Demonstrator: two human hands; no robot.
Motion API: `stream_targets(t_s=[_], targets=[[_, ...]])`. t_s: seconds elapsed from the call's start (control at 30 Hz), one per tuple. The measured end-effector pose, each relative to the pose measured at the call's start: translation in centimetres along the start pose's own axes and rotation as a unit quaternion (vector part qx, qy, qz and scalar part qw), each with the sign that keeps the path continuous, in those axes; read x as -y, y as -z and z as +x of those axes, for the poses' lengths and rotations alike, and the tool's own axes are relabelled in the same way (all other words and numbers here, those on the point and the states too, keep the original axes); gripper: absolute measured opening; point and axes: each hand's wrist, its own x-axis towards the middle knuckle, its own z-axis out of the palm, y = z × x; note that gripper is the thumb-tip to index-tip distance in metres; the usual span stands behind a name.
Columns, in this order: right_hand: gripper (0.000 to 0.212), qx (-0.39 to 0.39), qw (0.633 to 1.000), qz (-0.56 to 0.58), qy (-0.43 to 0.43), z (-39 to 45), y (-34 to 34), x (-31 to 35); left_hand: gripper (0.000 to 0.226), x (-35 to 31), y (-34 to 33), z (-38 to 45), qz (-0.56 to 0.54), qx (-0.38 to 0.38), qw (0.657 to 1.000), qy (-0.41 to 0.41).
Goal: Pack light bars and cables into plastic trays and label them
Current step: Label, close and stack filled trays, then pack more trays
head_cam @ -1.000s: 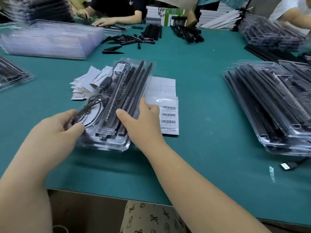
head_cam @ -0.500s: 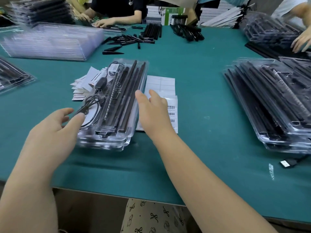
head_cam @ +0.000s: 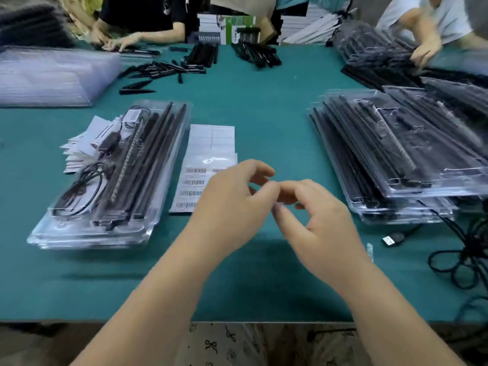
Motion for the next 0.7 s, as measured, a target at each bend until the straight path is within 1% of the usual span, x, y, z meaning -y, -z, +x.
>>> stream_targets(t_s=[0.07, 0.1, 0.17, 0.2, 0.27, 0.37, 0.43, 0.5, 0.57, 0.6, 0.67, 0.7], targets=[[0.027, -0.065, 0.997, -0.035, 0.018, -0.7, 2.1, -1.1, 0.009, -1.9, -2.7, 1.7, -0.063, 0.084, 0.994, 0.025], [0.027, -0.105, 0.993, -0.043, 0.015, -1.0, 3.3, -1.7, 0.011, -3.1, -3.9, 2.5, -0.105, 0.109, 0.988, 0.036], [0.026, -0.181, 0.983, -0.034, -0.002, -1.6, 5.6, -2.8, 0.019, -5.2, -6.0, 4.3, -0.159, 0.130, 0.977, 0.056], [0.024, -0.213, 0.977, -0.022, -0.008, -1.8, 6.6, -3.3, 0.024, -6.2, -7.0, 5.2, -0.154, 0.130, 0.978, 0.059], [0.023, -0.260, 0.965, -0.010, -0.020, -2.0, 8.4, -4.1, 0.037, -7.8, -8.9, 6.8, -0.107, 0.135, 0.983, 0.059], [0.027, -0.275, 0.959, -0.056, -0.037, -2.2, 9.6, -5.2, 0.055, -8.9, -11.7, 8.1, -0.043, 0.144, 0.987, 0.051], [0.023, -0.272, 0.960, -0.037, -0.056, -2.6, 9.7, -5.6, 0.058, -8.9, -12.9, 8.4, -0.019, 0.144, 0.988, 0.044], [0.021, -0.273, 0.960, -0.005, -0.068, -3.1, 9.6, -5.9, 0.049, -8.5, -13.5, 8.5, -0.042, 0.156, 0.985, 0.063], [0.021, -0.282, 0.957, 0.011, -0.071, -3.4, 9.5, -5.9, 0.031, -7.8, -13.5, 8.8, -0.128, 0.162, 0.972, 0.111], [0.022, -0.286, 0.955, 0.022, -0.073, -3.4, 9.4, -5.8, 0.018, -7.4, -13.3, 9.0, -0.190, 0.162, 0.957, 0.146], [0.026, -0.293, 0.952, 0.049, -0.076, -3.2, 9.3, -5.5, 0.010, -6.4, -12.9, 9.3, -0.305, 0.149, 0.921, 0.193], [0.025, -0.294, 0.951, 0.063, -0.073, -3.2, 9.2, -5.4, 0.006, -5.8, -12.5, 9.5, -0.339, 0.140, 0.908, 0.204]])
